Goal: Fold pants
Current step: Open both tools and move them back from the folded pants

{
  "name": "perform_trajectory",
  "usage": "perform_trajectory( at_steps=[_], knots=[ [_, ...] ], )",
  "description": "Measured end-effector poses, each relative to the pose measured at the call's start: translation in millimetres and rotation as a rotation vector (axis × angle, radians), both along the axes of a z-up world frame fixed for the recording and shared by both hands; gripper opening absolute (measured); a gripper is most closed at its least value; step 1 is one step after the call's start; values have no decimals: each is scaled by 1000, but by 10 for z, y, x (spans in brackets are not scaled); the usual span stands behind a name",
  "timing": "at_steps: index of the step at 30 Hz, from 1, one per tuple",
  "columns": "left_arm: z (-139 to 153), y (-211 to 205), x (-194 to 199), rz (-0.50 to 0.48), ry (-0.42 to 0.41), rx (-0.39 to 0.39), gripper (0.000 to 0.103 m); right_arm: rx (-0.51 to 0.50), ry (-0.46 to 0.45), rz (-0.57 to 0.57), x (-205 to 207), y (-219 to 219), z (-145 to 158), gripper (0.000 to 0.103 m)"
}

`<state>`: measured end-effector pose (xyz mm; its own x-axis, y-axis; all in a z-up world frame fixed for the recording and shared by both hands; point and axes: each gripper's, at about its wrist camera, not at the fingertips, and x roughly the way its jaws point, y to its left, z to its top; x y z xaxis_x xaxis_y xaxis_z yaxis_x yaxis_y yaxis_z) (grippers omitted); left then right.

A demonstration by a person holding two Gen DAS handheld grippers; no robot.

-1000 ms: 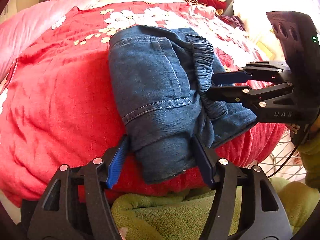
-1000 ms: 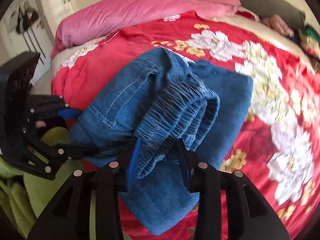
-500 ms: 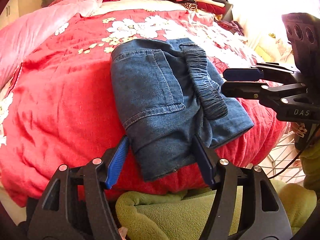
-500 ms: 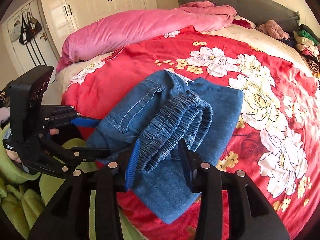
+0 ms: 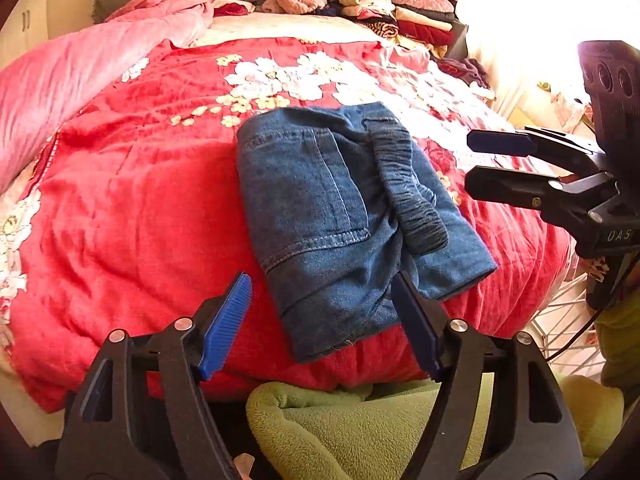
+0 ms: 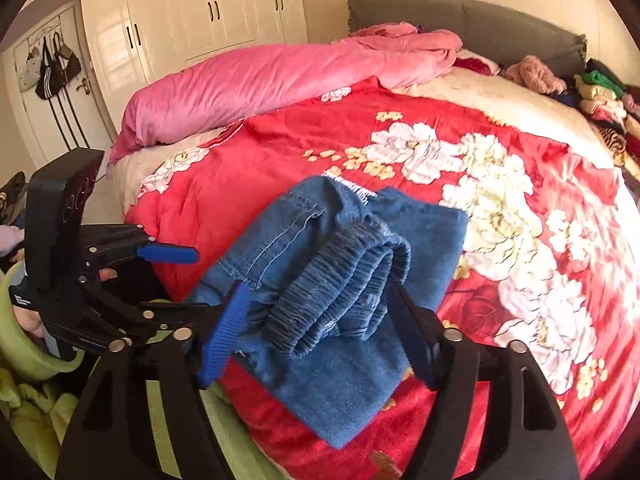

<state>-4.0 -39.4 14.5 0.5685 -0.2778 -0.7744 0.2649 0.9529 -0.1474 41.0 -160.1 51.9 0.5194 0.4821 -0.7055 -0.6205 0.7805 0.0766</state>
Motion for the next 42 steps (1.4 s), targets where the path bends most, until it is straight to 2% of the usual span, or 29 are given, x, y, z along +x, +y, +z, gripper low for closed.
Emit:
perform_trajectory(
  at_steps=[5, 9, 15, 18, 31, 42],
  knots=[
    [59, 33, -13, 13, -15, -5, 72, 15, -24, -12, -21, -24, 75, 81],
    [105, 65, -19, 28, -30, -5, 82, 20, -42, -24, -46, -41, 116, 88],
    [191, 135, -31, 69, -55, 2, 93, 22, -60, -47, -58, -78, 144, 90],
    [225, 169, -36, 83, -61, 1, 93, 25, -72, -64, -65, -111, 169, 95],
    [319, 250, -46, 135, -88, -11, 93, 44, -103, -159, -109, -455, 281, 98],
    [243, 304, 31, 176, -74, -24, 93, 23, -68, -248, -92, -709, 140, 98]
  ],
)
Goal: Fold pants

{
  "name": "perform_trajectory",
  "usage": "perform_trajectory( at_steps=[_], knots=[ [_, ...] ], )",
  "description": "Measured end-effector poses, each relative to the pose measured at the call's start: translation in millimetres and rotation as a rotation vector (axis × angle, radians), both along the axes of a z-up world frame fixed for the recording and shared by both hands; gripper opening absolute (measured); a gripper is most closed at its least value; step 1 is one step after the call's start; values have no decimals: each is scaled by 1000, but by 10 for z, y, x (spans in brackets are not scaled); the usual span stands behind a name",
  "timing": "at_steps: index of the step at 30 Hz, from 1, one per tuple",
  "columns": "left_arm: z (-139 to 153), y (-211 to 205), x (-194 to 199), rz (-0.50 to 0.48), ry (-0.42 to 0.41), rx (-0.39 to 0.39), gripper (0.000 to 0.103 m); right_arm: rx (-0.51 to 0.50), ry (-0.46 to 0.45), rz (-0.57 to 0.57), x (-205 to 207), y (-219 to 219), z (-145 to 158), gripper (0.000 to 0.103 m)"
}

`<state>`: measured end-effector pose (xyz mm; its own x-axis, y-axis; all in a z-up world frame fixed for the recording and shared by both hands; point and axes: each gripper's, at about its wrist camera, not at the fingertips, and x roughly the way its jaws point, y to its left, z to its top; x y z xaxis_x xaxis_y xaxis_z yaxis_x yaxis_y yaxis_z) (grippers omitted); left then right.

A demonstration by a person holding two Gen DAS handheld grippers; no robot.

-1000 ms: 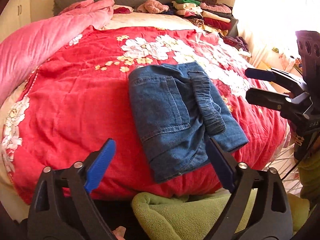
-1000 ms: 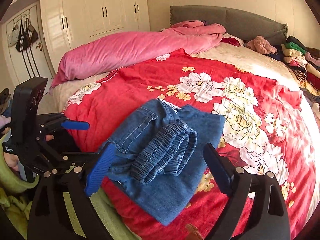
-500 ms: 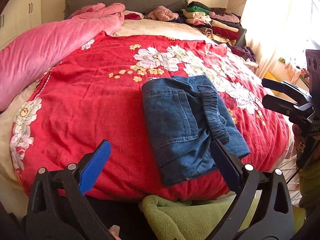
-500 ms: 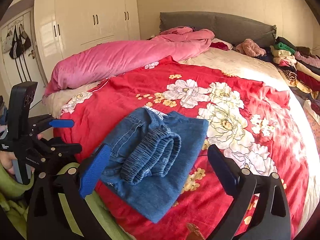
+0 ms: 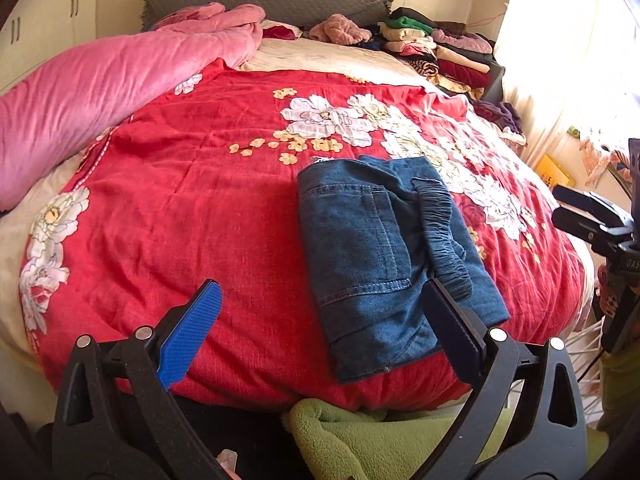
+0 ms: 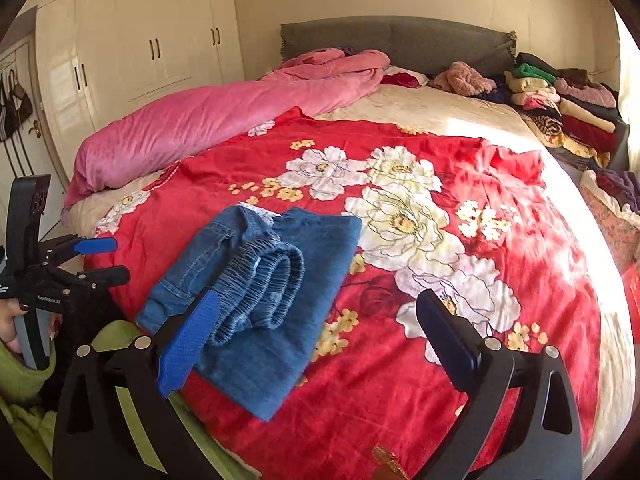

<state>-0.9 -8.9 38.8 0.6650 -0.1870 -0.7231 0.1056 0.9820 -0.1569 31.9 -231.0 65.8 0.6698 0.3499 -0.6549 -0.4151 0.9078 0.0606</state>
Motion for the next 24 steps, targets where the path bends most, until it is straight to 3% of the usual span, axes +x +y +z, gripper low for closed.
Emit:
perform_trajectory(
  at_steps=[24],
  knots=[
    [-330, -23, 579, -1, 113, -49, 93, 114, 281, -51, 528, 72, -693, 97]
  ],
)
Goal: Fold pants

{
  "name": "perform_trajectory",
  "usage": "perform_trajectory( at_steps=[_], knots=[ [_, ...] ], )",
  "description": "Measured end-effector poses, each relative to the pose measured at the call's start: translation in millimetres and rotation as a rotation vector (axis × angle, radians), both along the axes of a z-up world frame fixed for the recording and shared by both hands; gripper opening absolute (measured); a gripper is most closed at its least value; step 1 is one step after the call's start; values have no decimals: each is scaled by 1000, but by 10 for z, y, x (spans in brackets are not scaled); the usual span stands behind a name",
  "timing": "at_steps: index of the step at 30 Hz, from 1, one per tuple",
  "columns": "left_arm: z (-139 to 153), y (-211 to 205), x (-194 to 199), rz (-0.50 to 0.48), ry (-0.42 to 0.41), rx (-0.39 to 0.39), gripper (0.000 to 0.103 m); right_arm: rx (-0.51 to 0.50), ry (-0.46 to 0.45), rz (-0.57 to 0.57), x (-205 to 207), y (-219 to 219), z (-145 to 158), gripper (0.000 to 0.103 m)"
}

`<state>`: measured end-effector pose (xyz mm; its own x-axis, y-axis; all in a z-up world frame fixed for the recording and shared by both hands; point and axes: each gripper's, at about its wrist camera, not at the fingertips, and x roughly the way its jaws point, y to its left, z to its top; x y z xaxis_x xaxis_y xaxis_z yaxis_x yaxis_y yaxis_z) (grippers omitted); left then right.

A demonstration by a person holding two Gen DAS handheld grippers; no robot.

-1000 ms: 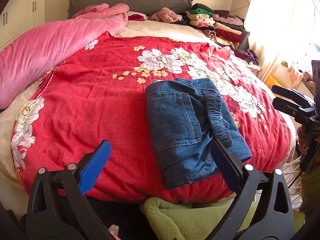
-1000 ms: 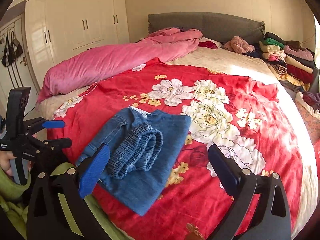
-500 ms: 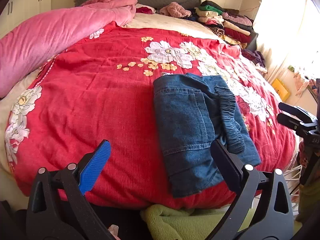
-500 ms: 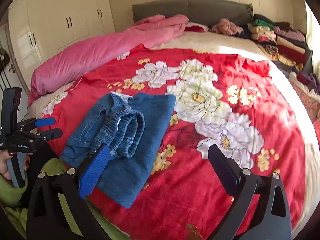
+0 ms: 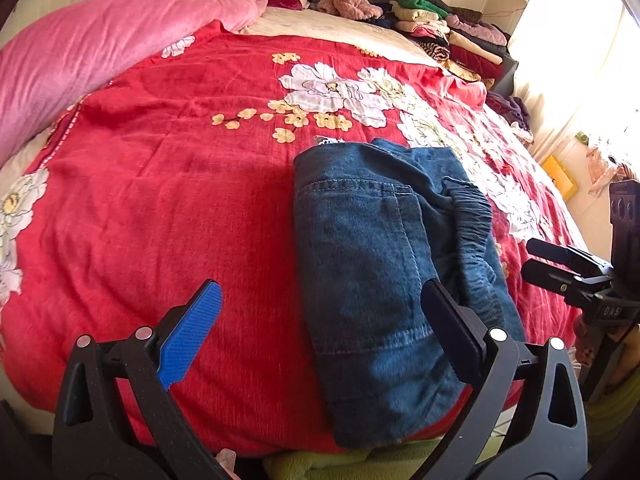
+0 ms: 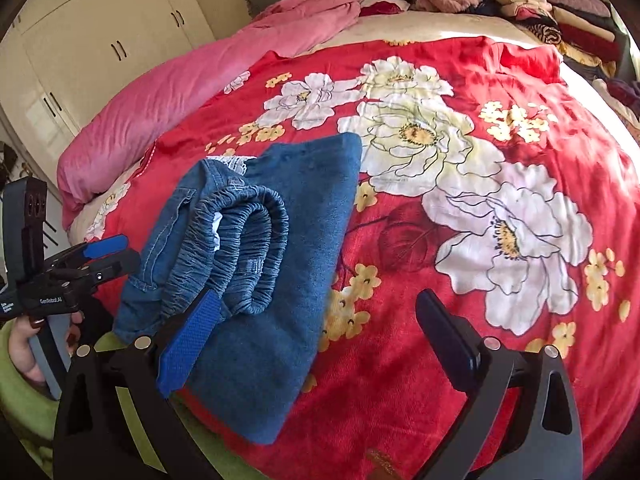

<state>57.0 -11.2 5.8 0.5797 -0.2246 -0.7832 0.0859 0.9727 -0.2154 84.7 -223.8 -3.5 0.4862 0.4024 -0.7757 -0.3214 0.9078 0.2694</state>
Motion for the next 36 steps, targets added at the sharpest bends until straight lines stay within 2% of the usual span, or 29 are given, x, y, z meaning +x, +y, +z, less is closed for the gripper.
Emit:
perform_trajectory(
  at_steps=[5, 8, 10, 12, 13, 15, 17, 18, 20, 31, 33, 35, 36],
  knots=[
    [-75, -21, 129, -16, 13, -7, 93, 12, 21, 13, 102, 55, -77, 96],
    [-122, -61, 194, -38, 22, -11, 93, 26, 41, 26, 163, 98, -134, 81],
    [-153, -94, 226, -52, 31, -12, 93, 47, 51, 39, 192, 128, -175, 78],
    [-179, -124, 251, -69, 39, -16, 93, 66, 55, 60, 201, 161, -195, 69],
    [-193, -144, 262, -77, 42, -17, 93, 64, 52, 67, 205, 183, -203, 67],
    [-217, -181, 277, -90, 47, -15, 86, 71, 48, 79, 220, 207, -204, 63],
    [-229, -217, 301, -102, 48, -16, 84, 80, 49, 85, 238, 214, -212, 62],
    [-227, -231, 311, -108, 48, -18, 78, 86, 50, 88, 246, 216, -215, 62],
    [-219, -273, 332, -121, 45, -20, 74, 90, 49, 91, 269, 219, -218, 62],
    [-219, -294, 369, -122, 48, -29, 64, 110, 47, 112, 337, 206, -268, 63],
    [-218, -292, 366, -119, 46, -35, 59, 106, 42, 118, 340, 216, -264, 63],
    [-208, -292, 360, -119, 41, -35, 51, 97, 35, 126, 333, 234, -258, 59],
    [-200, -294, 357, -119, 35, -35, 47, 100, 31, 138, 322, 249, -249, 50]
  ],
)
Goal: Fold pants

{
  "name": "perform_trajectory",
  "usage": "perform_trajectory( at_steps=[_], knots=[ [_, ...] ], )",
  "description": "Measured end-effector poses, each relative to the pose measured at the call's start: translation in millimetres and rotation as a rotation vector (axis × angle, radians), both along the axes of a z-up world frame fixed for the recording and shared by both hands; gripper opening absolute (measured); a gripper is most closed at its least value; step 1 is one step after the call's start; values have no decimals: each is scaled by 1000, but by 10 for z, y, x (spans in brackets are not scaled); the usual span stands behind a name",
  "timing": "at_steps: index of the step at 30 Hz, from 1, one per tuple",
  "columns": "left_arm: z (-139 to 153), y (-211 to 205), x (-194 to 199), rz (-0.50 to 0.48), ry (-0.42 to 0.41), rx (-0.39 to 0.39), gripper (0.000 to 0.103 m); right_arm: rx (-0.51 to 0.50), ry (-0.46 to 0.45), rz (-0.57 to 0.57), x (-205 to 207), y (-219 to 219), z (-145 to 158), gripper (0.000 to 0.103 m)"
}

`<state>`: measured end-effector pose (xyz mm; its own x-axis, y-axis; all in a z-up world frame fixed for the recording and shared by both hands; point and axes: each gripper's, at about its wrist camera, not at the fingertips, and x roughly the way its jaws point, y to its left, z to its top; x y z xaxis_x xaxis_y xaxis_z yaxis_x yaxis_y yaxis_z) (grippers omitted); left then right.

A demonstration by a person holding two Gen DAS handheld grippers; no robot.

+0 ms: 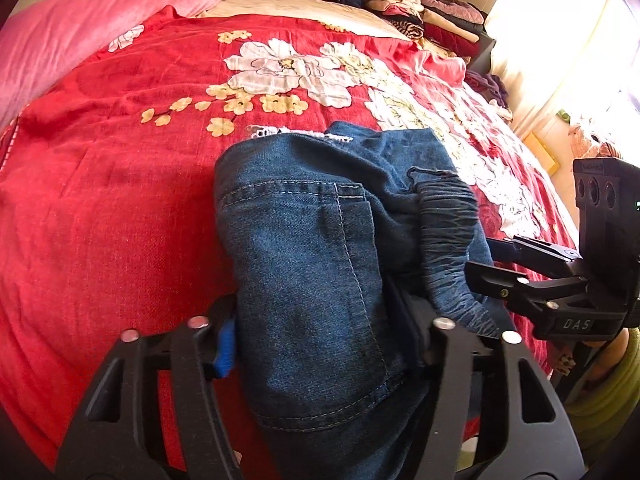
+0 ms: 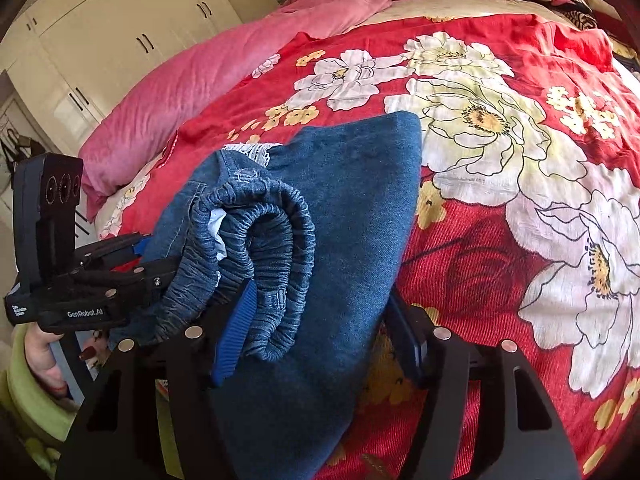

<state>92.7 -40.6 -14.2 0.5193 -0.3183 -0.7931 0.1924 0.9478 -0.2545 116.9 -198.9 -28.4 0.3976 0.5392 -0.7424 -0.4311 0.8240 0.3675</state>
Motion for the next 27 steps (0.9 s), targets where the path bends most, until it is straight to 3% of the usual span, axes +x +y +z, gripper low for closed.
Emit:
perform_trajectory(
  at_steps=[3, 6, 11, 27],
  knots=[
    [48, -12, -30, 2, -19, 2, 37, -3, -30, 22, -58, 61, 53, 31],
    [78, -20, -45, 2, -29, 5, 33, -14, -64, 27, -117, 120, 128, 25],
    [159, -35, -77, -6, -46, 3, 25, -35, -108, 43, -193, 187, 238, 22],
    [447, -44, -43, -3, -92, -16, 25, -31, -201, 50, -178, 241, 559, 21]
  ],
)
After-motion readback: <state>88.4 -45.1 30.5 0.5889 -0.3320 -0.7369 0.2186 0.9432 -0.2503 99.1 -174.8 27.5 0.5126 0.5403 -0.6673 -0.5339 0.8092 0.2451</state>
